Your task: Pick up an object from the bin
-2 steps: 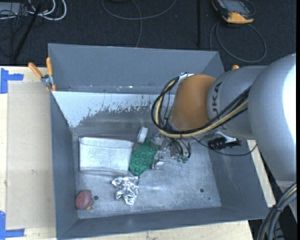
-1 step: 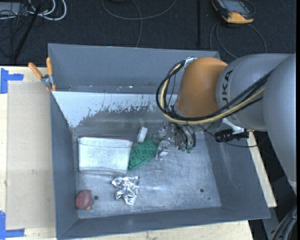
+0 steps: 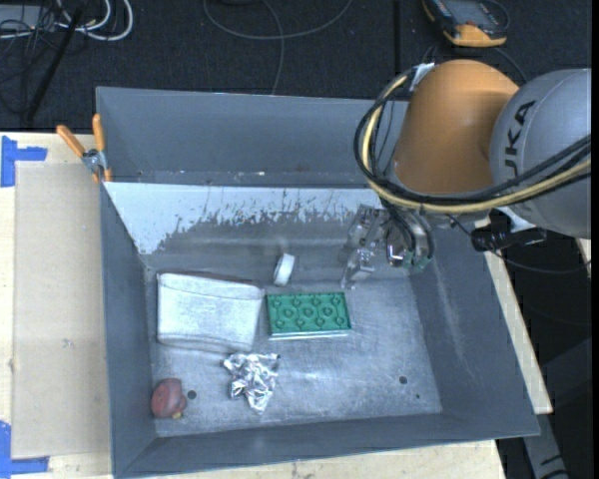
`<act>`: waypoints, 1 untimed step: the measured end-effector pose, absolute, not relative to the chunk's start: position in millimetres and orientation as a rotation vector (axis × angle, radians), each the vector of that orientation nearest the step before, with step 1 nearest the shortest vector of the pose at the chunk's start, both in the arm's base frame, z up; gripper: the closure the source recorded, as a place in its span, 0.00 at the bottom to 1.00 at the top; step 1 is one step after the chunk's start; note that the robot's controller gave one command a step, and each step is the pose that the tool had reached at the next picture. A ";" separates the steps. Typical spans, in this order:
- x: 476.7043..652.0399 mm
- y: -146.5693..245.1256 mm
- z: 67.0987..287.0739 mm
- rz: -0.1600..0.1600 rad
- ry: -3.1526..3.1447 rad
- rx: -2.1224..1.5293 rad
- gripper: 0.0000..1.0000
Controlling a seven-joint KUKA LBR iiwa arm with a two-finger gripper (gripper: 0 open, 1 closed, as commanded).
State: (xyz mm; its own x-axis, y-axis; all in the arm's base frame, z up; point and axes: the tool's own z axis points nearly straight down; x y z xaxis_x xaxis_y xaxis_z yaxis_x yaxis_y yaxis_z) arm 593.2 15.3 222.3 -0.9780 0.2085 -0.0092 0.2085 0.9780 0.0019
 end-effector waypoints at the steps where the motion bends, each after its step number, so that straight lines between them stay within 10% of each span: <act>1: 591.4 16.0 217.4 -0.001 3.124 0.324 0.00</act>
Offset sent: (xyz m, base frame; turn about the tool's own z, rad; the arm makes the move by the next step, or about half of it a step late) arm 0.0000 0.0000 0.0000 0.0000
